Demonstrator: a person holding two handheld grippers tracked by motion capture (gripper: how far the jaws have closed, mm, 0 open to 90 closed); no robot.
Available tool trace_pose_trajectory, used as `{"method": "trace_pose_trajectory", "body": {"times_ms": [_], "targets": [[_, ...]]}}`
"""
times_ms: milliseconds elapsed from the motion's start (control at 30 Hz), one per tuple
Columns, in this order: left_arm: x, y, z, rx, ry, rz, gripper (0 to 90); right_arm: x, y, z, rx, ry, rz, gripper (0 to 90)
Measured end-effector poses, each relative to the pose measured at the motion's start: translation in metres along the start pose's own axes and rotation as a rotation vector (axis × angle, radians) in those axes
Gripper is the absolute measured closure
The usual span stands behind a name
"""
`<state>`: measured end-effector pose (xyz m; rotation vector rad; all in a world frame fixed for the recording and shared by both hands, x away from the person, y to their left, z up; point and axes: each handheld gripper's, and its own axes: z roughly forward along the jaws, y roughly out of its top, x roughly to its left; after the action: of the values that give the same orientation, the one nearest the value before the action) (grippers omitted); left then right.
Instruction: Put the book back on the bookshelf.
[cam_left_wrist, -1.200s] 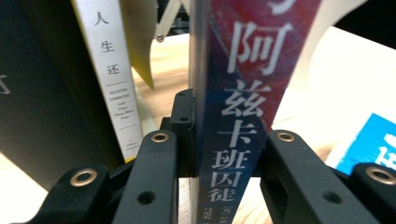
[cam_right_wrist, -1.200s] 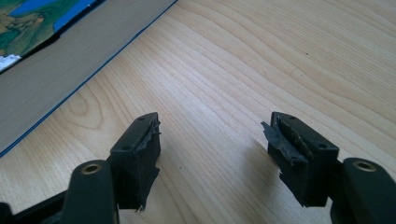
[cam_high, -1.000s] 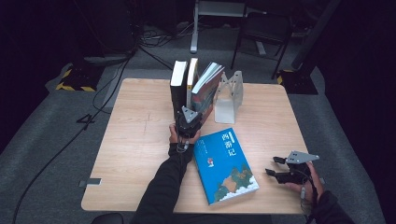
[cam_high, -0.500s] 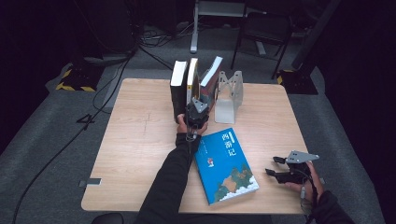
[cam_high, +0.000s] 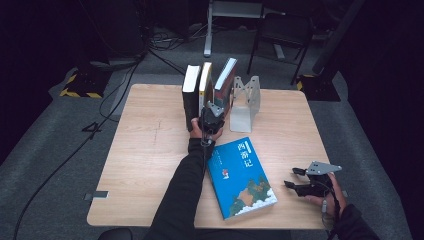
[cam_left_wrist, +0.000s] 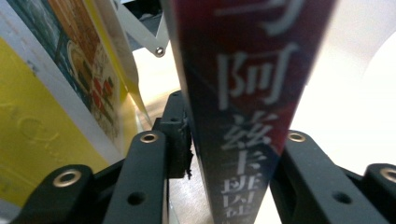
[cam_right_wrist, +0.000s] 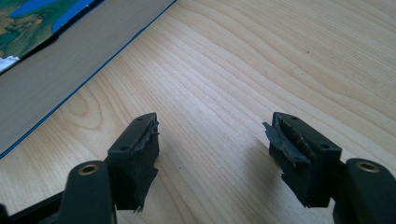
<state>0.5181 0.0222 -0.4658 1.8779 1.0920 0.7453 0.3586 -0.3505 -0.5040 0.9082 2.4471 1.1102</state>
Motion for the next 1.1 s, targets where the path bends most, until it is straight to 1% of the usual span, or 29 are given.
{"method": "trace_pose_trajectory", "body": {"times_ms": [67,100,167,200,233,300,333,400,533,600,633,767,833,867,900,933,967,1000,1067,1100], "targets": [[0.0,0.0,-0.001,-0.001,-0.001,-0.001,65.0,0.0,0.0,0.0,0.0,0.0,0.001,32.6],[0.001,0.0,-0.002,0.0,0.004,0.008,63.8,0.0,0.0,0.0,0.001,-0.003,-0.002,32.5],[-0.001,0.0,-0.005,0.005,0.03,0.029,61.8,0.0,0.0,0.0,0.0,-0.004,-0.004,32.4],[-0.001,0.0,-0.007,0.006,0.04,0.028,59.7,0.0,0.0,0.0,-0.001,-0.004,-0.004,32.4],[-0.001,0.0,-0.009,0.006,0.054,0.035,59.2,0.0,0.0,0.0,0.0,-0.004,-0.004,32.5],[0.0,-0.001,-0.014,-0.001,0.059,0.035,56.9,0.0,0.0,0.0,0.0,-0.004,-0.004,32.4],[0.002,-0.002,-0.017,-0.003,0.057,0.032,57.9,0.0,0.0,0.0,-0.001,-0.004,-0.003,32.4],[0.004,-0.004,-0.021,-0.011,0.049,0.042,58.7,0.0,0.0,0.0,-0.002,-0.005,-0.004,32.4],[0.005,-0.006,-0.026,-0.004,0.03,0.08,58.0,0.0,0.0,0.0,-0.001,-0.004,-0.003,32.4],[0.005,-0.007,-0.026,-0.002,0.028,0.081,58.7,0.0,0.0,0.0,0.001,-0.004,-0.001,32.4],[0.007,-0.007,-0.027,0.003,0.016,0.081,59.3,0.0,0.0,0.0,-0.001,-0.001,0.002,32.3],[0.007,-0.006,-0.03,0.006,0.011,0.088,59.1,0.0,0.0,0.0,0.001,-0.004,-0.002,32.3],[0.008,-0.006,-0.032,0.003,0.001,0.087,59.0,0.0,0.0,0.0,-0.001,-0.001,0.003,32.3],[0.009,-0.007,-0.036,0.002,-0.005,0.088,58.9,0.0,0.0,0.0,0.0,0.0,0.003,32.3],[0.011,-0.008,-0.039,0.0,-0.013,0.08,58.3,0.0,0.0,0.0,0.002,0.0,0.004,32.1],[0.012,-0.01,-0.043,-0.005,-0.033,0.058,58.1,0.0,0.0,0.0,0.002,-0.001,0.005,32.0],[0.012,-0.01,-0.043,-0.005,-0.033,0.058,57.5,0.0,-0.001,0.0,0.002,-0.001,0.005,32.0],[0.013,-0.014,-0.05,0.001,-0.048,0.059,57.5,-0.001,-0.001,-0.001,0.002,-0.001,0.006,31.9],[0.015,-0.017,-0.057,0.002,-0.064,0.062,56.8,-0.001,-0.001,0.0,0.002,-0.001,0.007,31.8],[0.017,-0.019,-0.063,0.006,-0.066,0.074,56.5,-0.001,-0.001,0.0,0.002,-0.001,0.008,31.8]]}}
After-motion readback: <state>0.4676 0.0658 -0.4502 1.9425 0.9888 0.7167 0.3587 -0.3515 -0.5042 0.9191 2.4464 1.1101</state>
